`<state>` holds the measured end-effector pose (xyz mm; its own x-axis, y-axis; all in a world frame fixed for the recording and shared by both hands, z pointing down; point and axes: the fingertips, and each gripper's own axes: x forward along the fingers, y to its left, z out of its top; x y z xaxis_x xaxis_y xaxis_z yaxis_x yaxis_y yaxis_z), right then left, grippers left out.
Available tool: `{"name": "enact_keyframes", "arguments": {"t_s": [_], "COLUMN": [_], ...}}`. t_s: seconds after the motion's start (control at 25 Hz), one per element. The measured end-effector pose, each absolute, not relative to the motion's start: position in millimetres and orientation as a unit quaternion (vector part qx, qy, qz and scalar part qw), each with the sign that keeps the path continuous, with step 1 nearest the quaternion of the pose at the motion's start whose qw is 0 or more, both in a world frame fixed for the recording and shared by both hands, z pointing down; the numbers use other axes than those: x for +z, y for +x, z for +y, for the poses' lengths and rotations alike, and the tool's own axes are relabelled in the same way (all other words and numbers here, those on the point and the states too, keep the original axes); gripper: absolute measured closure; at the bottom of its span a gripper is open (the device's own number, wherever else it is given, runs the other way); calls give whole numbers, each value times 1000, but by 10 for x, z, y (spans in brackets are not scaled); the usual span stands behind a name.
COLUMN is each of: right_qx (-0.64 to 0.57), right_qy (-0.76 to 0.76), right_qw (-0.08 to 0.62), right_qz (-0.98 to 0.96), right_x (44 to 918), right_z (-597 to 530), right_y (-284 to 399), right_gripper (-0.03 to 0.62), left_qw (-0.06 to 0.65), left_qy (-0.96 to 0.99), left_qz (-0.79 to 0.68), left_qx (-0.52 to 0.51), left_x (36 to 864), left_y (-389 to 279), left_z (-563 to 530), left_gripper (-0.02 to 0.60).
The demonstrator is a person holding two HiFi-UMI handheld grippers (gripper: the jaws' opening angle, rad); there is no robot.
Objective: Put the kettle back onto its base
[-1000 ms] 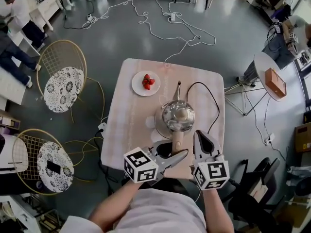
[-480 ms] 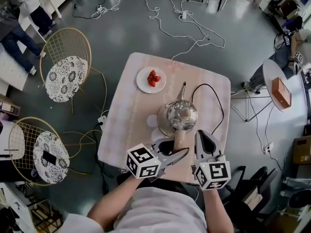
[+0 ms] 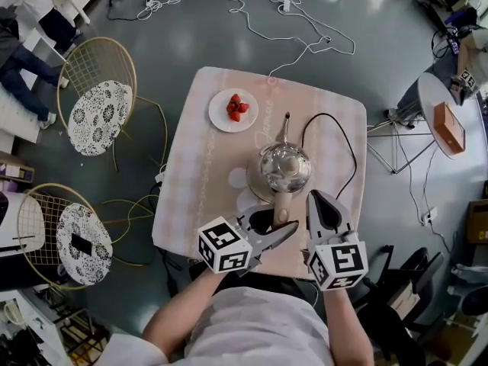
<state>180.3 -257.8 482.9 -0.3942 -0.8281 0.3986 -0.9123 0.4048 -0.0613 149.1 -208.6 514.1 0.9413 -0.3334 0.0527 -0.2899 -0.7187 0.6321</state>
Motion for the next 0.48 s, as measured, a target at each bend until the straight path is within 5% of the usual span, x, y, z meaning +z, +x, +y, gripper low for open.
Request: {"name": "enact_keyframes", "arguments": {"t_s": [0.48], "right_qx": [146], "right_qy": [526], "right_qw": [148], "right_qz": [-825], "right_x": [4883], "right_z": [-2593], "right_y": [1820], "right_gripper": [588], "left_qw": [345], "left_qy": [922], "left_qz": [-172], "left_qx": [-34], "left_x": [5218], "left_y": [1483], "left_z": [-2136], "left_gripper": [416]}}
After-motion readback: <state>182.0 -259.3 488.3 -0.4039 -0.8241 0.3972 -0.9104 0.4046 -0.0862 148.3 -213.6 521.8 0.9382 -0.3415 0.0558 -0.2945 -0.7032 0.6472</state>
